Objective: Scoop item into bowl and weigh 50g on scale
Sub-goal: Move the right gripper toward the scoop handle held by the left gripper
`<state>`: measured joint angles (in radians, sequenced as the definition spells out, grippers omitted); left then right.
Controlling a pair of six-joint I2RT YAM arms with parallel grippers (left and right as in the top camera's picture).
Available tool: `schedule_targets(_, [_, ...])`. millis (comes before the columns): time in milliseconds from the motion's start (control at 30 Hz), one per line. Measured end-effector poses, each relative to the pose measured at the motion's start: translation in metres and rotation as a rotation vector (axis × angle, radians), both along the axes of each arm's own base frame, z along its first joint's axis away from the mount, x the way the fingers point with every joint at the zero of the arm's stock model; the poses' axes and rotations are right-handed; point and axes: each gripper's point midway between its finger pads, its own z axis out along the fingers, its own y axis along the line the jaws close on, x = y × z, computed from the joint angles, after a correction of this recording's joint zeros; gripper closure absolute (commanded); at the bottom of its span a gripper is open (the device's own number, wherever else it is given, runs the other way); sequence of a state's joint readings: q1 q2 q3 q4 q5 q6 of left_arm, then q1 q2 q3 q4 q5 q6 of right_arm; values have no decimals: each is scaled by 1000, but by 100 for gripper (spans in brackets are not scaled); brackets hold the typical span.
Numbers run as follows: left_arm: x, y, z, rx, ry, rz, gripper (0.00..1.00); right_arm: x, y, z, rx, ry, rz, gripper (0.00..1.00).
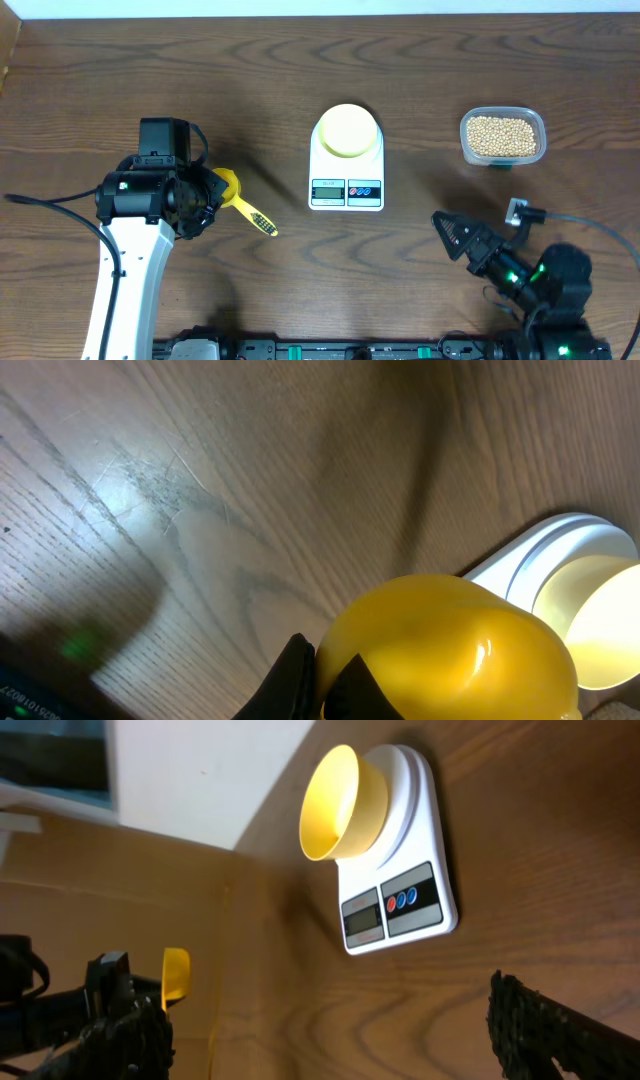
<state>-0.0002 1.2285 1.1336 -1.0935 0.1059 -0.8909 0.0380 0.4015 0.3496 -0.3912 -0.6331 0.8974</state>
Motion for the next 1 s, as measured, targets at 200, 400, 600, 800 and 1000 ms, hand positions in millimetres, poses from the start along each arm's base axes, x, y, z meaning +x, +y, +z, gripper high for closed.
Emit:
schedule_targets(200, [0,0,0,0,0,0,93,9,11,8,-60,85,81,1])
schedule_targets(400, [-2,0,-1,-5,10,18,93,10,38,6,-69,102,211,1])
schedule_targets(600, [-5,0,-2,-16,23,53,93,-1,67,6,-66,92,335,1])
schedule_targets(800, [-9,0,-3,-16,43,57,93,-5,83,6,-51,100,371,1])
schedule_targets(1000, [-14,0,-4,-16,61,58,93,0,102,13,-41,56,393,1])
